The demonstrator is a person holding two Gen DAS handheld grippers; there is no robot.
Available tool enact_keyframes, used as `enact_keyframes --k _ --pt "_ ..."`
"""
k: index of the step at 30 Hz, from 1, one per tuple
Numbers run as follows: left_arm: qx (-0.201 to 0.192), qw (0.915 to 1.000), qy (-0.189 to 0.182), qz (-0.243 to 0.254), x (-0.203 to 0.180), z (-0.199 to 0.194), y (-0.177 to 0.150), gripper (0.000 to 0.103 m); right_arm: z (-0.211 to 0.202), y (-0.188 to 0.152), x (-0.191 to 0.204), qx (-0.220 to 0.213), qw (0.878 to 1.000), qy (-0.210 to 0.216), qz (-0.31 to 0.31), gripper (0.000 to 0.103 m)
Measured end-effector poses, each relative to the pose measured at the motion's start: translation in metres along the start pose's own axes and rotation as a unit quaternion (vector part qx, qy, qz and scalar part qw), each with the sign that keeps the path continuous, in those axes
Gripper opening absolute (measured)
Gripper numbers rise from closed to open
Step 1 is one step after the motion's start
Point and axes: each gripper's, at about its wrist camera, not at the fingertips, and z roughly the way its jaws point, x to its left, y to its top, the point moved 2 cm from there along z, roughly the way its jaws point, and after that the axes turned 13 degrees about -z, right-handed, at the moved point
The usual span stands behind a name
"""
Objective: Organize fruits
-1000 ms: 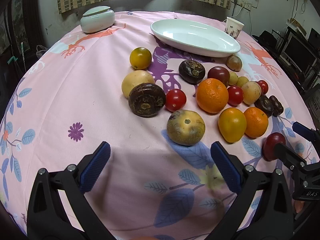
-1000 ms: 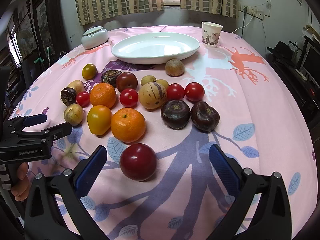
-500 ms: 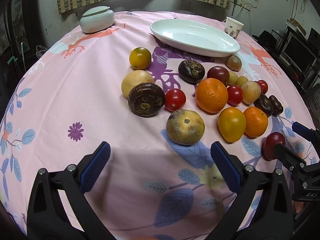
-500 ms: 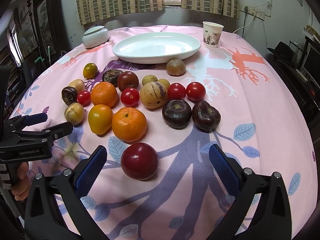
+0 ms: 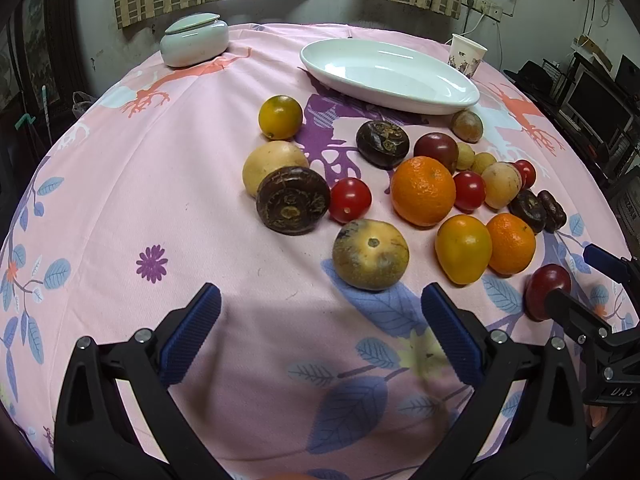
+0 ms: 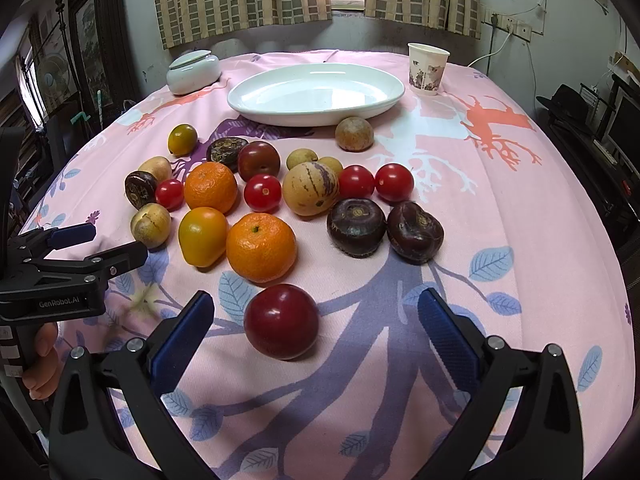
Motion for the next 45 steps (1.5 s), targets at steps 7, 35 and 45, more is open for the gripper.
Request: enact_keyframes --k 7,35,45 --pt "0.001 1.0000 0.000 0.001 0.000 0.000 0.001 0.101 0.000 0.000 0.000 0.000 1.000 0.000 0.000 0.102" --pt "0.032 0.9988 -0.035 0.015 -0.005 0.010 0.003 0.101 0.025 0.001 0.013 0.057 0.997 0.021 -0.037 0.039" --pt "0.038 0.9986 -0.030 0.020 -0.011 0.014 0.003 0.093 0.002 0.002 -0.018 0.021 0.999 0.028 0.001 0.040"
